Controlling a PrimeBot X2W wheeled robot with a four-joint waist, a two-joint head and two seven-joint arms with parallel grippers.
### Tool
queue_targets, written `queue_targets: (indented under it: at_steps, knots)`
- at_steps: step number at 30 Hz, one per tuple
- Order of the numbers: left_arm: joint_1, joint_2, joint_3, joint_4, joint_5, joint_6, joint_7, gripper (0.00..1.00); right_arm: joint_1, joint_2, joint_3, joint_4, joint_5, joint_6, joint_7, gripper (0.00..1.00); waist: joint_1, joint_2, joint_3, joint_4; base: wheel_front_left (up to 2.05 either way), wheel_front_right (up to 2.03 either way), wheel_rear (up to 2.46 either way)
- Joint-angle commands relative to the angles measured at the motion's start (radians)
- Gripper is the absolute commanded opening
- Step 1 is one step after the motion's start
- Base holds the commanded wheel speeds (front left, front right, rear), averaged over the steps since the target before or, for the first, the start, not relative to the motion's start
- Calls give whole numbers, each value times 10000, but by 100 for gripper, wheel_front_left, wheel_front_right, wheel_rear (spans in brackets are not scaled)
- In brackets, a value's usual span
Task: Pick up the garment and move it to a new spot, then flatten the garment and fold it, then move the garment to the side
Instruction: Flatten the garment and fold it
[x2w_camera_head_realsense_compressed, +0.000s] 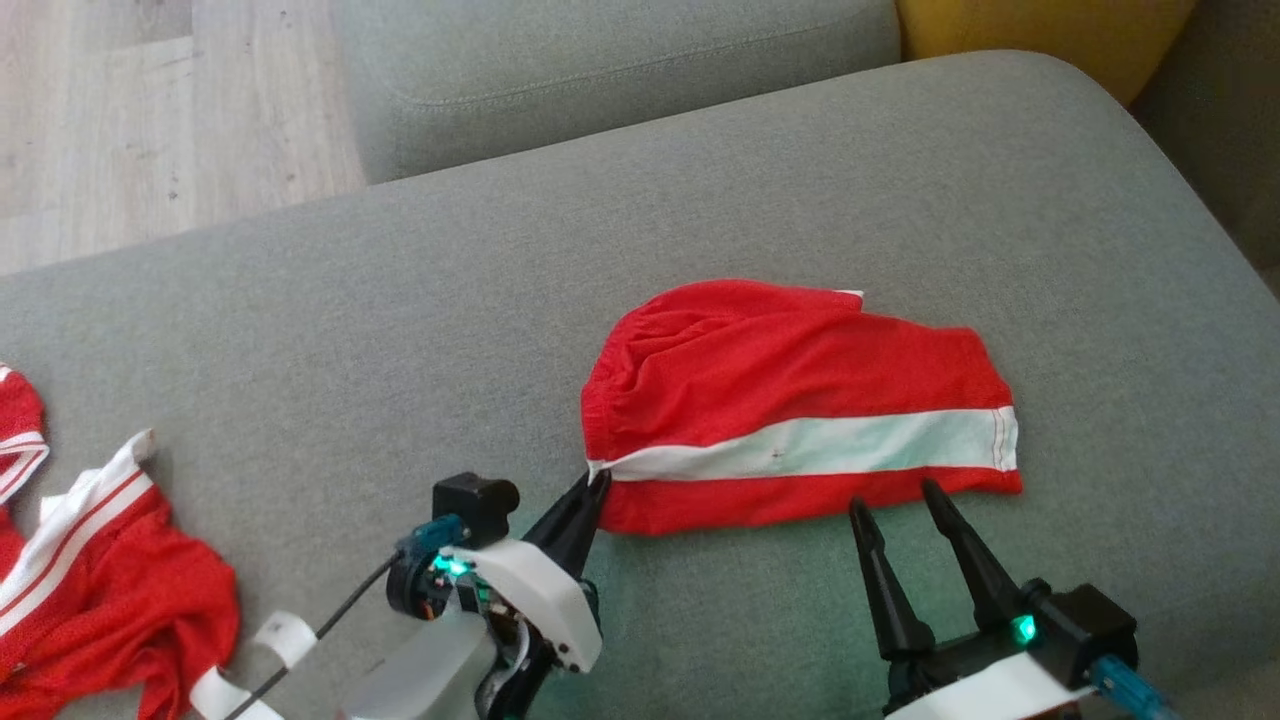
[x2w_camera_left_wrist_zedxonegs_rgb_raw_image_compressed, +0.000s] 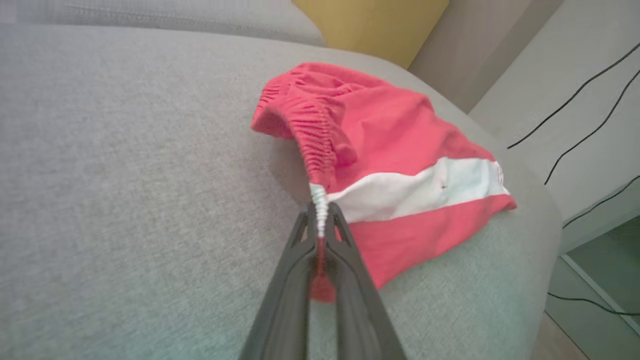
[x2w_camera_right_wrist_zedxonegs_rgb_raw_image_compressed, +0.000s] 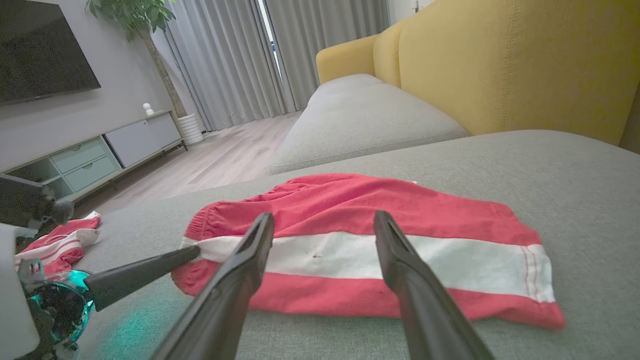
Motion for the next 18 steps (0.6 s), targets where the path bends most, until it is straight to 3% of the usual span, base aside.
queue_targets:
  at_steps: [1, 5, 11, 18]
  knots:
    - [-306, 230, 248, -287, -54, -13, -170, 0, -275, -82, 180, -240, -69, -7, -107, 100, 0, 0, -26, 34, 0, 0, 0]
    - [144, 756, 406, -702, -118, 104, -400, 0, -161, -95, 14, 261, 5, -7, -107, 100, 0, 0, -83, 201, 0, 0, 0]
    - [809, 1978, 729, -1542, -231, 508, -429, 0, -325, -43, -614, 1182, 310, -7, -107, 100, 0, 0, 3, 688, 0, 0, 0]
    - [950, 2588, 819, -2323, -192, 934, -203, 0, -1404, 10, -945, 3037, 619, -7, -107, 100, 0, 0, 253, 1156, 0, 0, 0]
